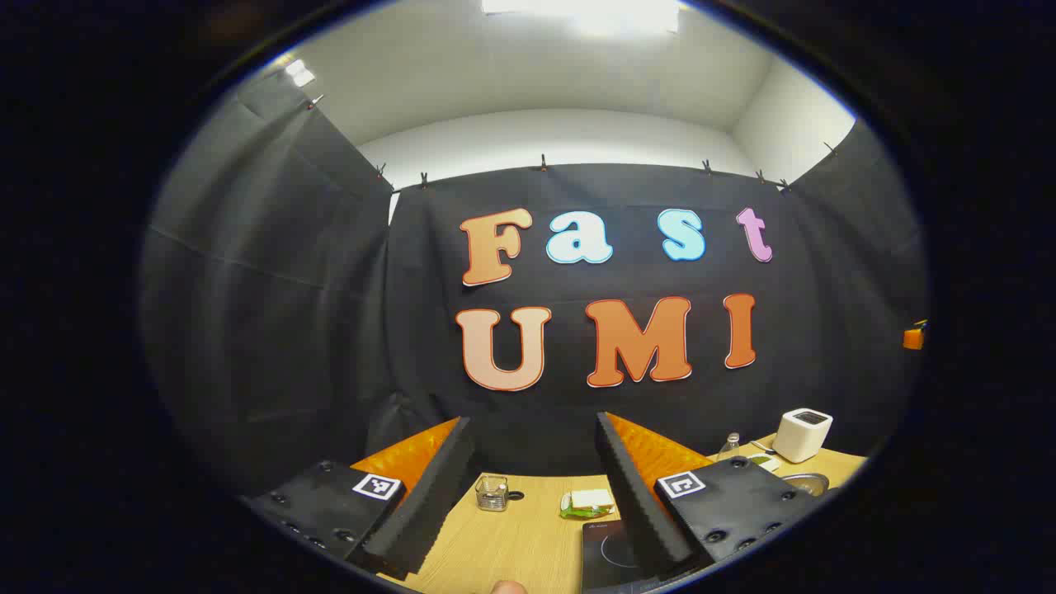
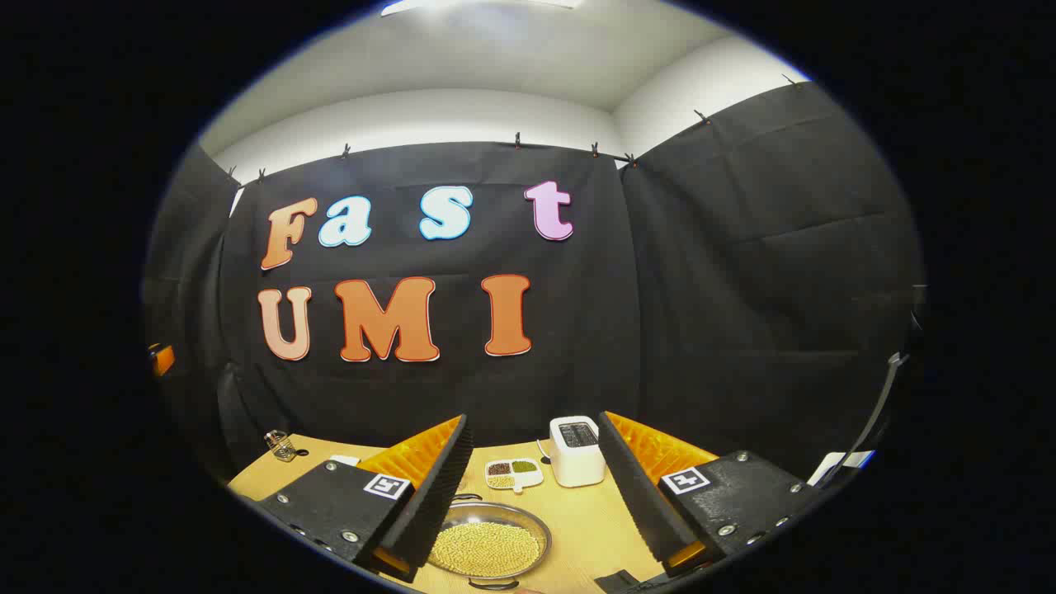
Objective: First push the handle of the pot to place it horizontally, then grasp the pot with both hands and set it on the induction cooktop.
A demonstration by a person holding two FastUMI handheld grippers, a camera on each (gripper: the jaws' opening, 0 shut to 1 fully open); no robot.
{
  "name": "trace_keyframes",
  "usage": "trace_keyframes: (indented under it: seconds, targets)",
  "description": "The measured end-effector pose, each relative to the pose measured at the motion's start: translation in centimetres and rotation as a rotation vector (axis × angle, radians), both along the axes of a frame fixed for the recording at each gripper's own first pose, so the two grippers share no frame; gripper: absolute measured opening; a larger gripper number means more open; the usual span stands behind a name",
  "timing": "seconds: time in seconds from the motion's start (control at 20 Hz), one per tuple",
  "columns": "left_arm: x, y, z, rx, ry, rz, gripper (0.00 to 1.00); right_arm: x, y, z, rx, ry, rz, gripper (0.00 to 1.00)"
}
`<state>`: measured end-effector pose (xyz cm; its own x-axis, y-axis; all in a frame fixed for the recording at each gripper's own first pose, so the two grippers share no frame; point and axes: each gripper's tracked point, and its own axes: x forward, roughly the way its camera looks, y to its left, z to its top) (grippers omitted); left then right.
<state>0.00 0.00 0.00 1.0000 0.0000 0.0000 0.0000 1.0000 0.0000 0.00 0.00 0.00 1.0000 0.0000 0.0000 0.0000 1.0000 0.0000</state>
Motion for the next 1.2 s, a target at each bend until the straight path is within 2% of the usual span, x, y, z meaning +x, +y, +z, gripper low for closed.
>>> trace_keyframes:
  seconds: [0.15, 0.2, 0.3, 0.35, 0.4, 0.5, 0.55, 0.75, 0.8, 0.85, 1.0, 1.05, 1.1, 1.2]
  targets:
    - [-0.1, 0.2, 0.6, 0.011, -0.016, 0.011, 0.99, -0.1, 0.1, 0.1, -0.002, 0.002, 0.003, 0.95]
    - [-0.4, 0.2, 0.9, 0.015, -0.022, 0.013, 0.99, 0.0, 0.3, 0.1, -0.002, 0.004, 0.007, 1.00]
    - [-0.7, 0.1, 1.0, 0.018, -0.030, 0.014, 0.99, 0.1, 0.6, 0.0, -0.001, 0.008, 0.018, 1.00]
    - [-0.7, 0.2, 1.0, 0.020, -0.032, 0.014, 0.99, 0.1, 0.8, 0.0, -0.002, 0.011, 0.022, 0.95]
    - [-0.6, 0.2, 1.0, 0.020, -0.031, 0.015, 0.98, 0.1, 1.0, -0.1, -0.002, 0.013, 0.028, 1.00]
    - [-0.7, 0.3, 0.9, 0.021, -0.029, 0.016, 0.98, 0.1, 1.4, -0.3, 0.005, 0.023, 0.044, 1.00]
    - [-0.8, 0.3, 0.8, 0.021, -0.027, 0.018, 0.98, 0.2, 1.7, -0.5, 0.012, 0.030, 0.055, 0.95]
    - [-0.8, 0.9, 0.6, 0.022, -0.023, 0.028, 0.98, 0.1, 2.5, -1.3, 0.045, 0.062, 0.086, 0.95]
    - [-0.8, 1.1, 0.5, 0.022, -0.023, 0.032, 0.98, 0.2, 2.6, -1.2, 0.043, 0.060, 0.087, 1.00]
    - [-0.8, 1.2, 0.5, 0.023, -0.023, 0.036, 0.98, 0.3, 2.8, -1.1, 0.039, 0.054, 0.088, 0.93]
    - [-0.9, 1.4, 0.1, 0.019, -0.016, 0.038, 0.98, 0.3, 3.1, -1.3, 0.022, 0.046, 0.095, 0.84]
    - [-0.8, 1.3, -0.1, 0.017, -0.013, 0.036, 0.97, 0.3, 3.5, -1.2, 0.017, 0.044, 0.101, 0.87]
    - [-0.7, 1.3, -0.2, 0.015, -0.011, 0.034, 0.97, 0.1, 3.5, -1.4, 0.012, 0.043, 0.106, 0.77]
    - [-0.6, 1.3, -0.3, 0.013, -0.009, 0.034, 0.97, 0.0, 4.2, -1.5, 0.001, 0.041, 0.123, 0.70]
